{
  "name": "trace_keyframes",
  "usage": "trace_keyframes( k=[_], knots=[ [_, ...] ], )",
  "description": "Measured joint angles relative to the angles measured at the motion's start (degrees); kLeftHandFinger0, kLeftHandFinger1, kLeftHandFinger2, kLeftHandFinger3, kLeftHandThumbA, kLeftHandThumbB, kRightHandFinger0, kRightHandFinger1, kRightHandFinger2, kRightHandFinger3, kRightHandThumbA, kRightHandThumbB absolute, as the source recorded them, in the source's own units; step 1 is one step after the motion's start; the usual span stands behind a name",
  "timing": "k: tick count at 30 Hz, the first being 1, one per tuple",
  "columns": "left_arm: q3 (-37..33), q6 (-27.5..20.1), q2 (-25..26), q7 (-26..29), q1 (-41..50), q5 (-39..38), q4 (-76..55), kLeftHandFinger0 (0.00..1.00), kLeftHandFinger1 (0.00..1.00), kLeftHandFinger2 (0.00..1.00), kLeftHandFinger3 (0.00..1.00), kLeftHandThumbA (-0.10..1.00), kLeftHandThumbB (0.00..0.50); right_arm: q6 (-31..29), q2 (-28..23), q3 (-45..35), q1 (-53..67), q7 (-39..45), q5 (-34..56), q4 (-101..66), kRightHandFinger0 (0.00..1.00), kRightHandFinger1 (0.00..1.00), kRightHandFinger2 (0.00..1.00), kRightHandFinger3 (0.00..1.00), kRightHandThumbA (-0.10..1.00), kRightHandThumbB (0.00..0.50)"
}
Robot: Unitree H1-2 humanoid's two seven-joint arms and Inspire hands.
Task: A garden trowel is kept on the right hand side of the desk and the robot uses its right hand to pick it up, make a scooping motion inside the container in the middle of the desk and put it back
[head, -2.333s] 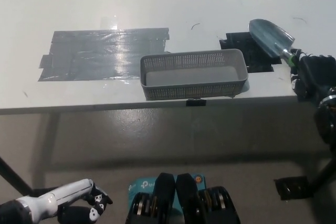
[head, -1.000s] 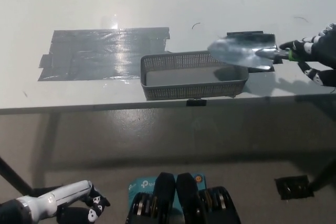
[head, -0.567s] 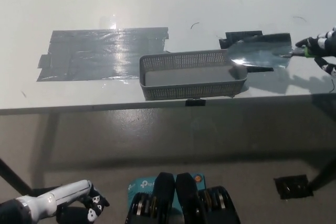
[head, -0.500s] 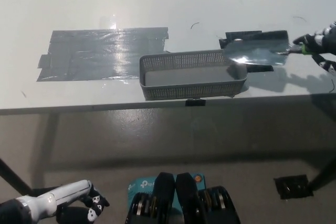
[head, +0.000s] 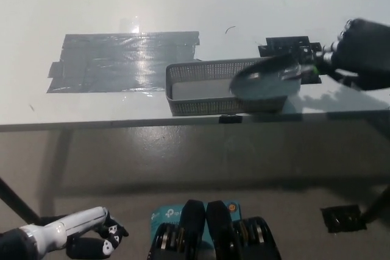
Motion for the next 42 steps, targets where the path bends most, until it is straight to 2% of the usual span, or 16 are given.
trace_keyframes(
  k=[2,3,5,6,7,8,12,15,26,29,33,34,36,38,40,42],
  knots=[
    [0.0,0.0,-0.1,-0.3,-0.2,0.0,0.0,0.86,0.71,0.76,0.78,1.00,0.500,0.0,-0.8,0.2,0.0,-0.1,-0.1,-0.6,0.00,0.00,0.02,0.31,-0.10,0.172],
    [-0.1,0.0,-0.1,-0.4,-0.3,0.1,0.0,0.85,0.70,0.75,0.78,1.00,0.500,-0.1,-1.2,0.3,-0.1,-0.1,-0.1,-0.7,0.00,0.00,0.04,0.24,-0.10,0.114],
    [-0.1,0.0,-0.1,-0.6,-0.8,0.1,0.0,0.81,0.68,0.73,0.77,1.00,0.498,-0.2,-2.1,0.4,0.0,-0.1,-0.4,-0.5,0.00,0.00,0.19,0.08,-0.10,0.016],
    [-0.1,0.0,-0.1,-0.8,-0.9,0.2,0.0,0.80,0.68,0.73,0.77,1.00,0.498,-0.2,-2.2,0.3,0.0,0.2,-0.5,-0.4,0.00,0.00,0.28,0.06,-0.10,0.001],
    [-0.1,0.0,-0.2,-0.8,-1.1,0.2,0.0,0.80,0.69,0.74,0.78,1.00,0.480,-0.3,-2.1,-0.2,0.0,0.8,-0.8,-0.2,0.00,0.06,0.39,0.09,-0.05,0.000],
    [0.0,0.0,-0.2,-0.9,-1.1,0.2,0.0,0.80,0.69,0.74,0.78,1.00,0.487,-0.2,-2.1,-0.6,0.1,1.4,-0.9,-0.2,0.00,0.09,0.42,0.11,-0.09,0.000],
    [-0.1,0.0,-0.4,-1.0,-1.1,0.2,0.0,0.85,0.71,0.75,0.77,1.00,0.477,0.6,-1.5,-2.6,0.1,5.8,-1.6,0.3,0.00,0.07,0.43,0.13,-0.10,0.000],
    [-0.1,0.0,-0.4,-1.0,-1.1,0.2,0.0,0.84,0.70,0.75,0.78,1.00,0.500,1.4,-0.5,-3.8,0.0,9.1,-2.1,0.7,0.00,0.16,0.55,0.03,-0.10,0.000],
    [0.0,0.0,-0.7,-2.1,-1.0,1.3,-0.2,0.82,0.69,0.74,0.76,1.00,0.493,1.8,4.6,-8.3,0.1,16.7,-2.8,2.9,0.00,0.19,0.57,0.07,-0.10,0.000],
    [-0.1,0.0,-0.7,-2.4,-1.1,1.4,-0.2,0.83,0.71,0.76,0.78,1.00,0.500,1.4,5.0,-8.8,0.3,17.4,-3.4,2.9,0.00,0.15,0.51,0.11,-0.10,0.000],
    [-0.2,0.0,-0.7,-2.5,-1.2,1.4,-0.2,0.82,0.70,0.75,0.78,1.00,0.496,1.0,4.9,-8.1,0.3,17.4,-4.1,2.9,0.00,0.05,0.42,0.06,-0.10,0.079],
    [-0.2,0.0,-0.7,-2.5,-1.3,1.4,-0.2,0.85,0.72,0.77,0.80,1.00,0.500,1.0,4.8,-7.3,0.2,17.2,-4.2,2.9,0.00,0.04,0.41,0.04,-0.10,0.077],
    [-0.2,0.0,-0.8,-2.8,-1.6,1.5,-0.2,0.87,0.73,0.78,0.81,1.00,0.500,1.0,4.7,-6.3,0.3,17.0,-4.6,2.8,0.00,0.05,0.44,0.03,-0.10,0.007],
    [-0.2,0.0,-0.9,-3.0,-1.9,1.7,-0.2,0.87,0.73,0.77,0.81,1.00,0.500,1.0,4.7,-6.1,0.3,17.0,-4.8,2.4,0.00,0.09,0.50,0.05,-0.10,0.017],
    [-0.2,0.0,-0.9,-3.3,-2.2,2.0,-0.2,0.86,0.72,0.76,0.79,1.00,0.497,0.9,4.7,-6.0,0.3,17.0,-5.4,2.1,0.00,0.14,0.54,0.16,-0.10,0.001],
    [-0.2,0.0,-1.0,-3.5,-2.5,2.2,-0.2,0.85,0.71,0.75,0.78,1.00,0.497,0.9,4.9,-6.0,0.5,17.2,-6.1,1.7,0.00,0.12,0.51,0.17,-0.10,0.000]
  ],
)
